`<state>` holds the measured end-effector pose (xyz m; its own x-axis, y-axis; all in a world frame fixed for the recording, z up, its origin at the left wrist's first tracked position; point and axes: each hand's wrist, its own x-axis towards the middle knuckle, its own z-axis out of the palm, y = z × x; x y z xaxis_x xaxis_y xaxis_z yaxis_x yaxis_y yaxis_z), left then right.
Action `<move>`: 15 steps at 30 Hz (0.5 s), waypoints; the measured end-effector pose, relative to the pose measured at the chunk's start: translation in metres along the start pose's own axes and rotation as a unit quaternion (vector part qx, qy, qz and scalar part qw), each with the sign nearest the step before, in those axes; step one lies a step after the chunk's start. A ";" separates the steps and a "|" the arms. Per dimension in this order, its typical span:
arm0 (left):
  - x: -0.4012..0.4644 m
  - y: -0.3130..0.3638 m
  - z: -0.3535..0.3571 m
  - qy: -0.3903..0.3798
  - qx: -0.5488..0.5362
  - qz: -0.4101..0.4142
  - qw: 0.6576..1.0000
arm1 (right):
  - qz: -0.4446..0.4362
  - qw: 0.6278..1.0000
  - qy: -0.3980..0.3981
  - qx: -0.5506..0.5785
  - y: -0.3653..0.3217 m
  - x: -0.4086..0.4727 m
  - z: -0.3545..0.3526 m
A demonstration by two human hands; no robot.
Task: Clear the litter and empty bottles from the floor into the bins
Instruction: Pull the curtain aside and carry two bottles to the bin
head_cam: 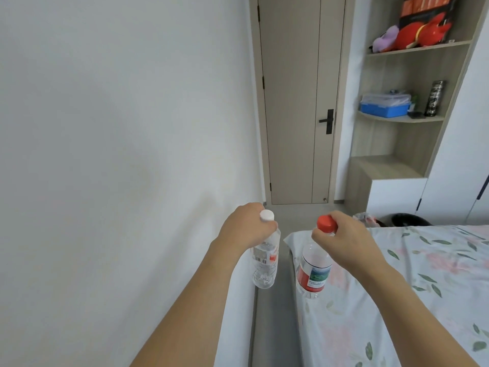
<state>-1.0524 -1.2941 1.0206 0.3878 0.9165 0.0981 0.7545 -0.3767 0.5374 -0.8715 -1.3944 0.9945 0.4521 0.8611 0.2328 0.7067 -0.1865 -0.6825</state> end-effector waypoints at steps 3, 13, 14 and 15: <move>0.064 -0.008 -0.004 -0.014 -0.009 0.002 1.000 | 0.010 1.000 -0.001 -0.007 -0.006 0.056 0.016; 0.244 -0.023 0.006 -0.041 -0.036 0.001 0.999 | 0.011 0.999 0.007 -0.044 0.000 0.215 0.046; 0.258 -0.022 0.011 -0.046 -0.035 -0.001 0.998 | 0.013 0.999 0.003 -0.042 0.004 0.231 0.048; 0.273 -0.020 0.016 -0.049 -0.033 0.000 0.998 | 0.014 0.999 0.002 -0.040 0.009 0.246 0.050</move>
<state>-0.9537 -1.0382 1.0234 0.4410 0.8973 0.0171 0.7195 -0.3649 0.5909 -0.7807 -1.1603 1.0107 0.4733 0.8537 0.2170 0.7355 -0.2475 -0.6307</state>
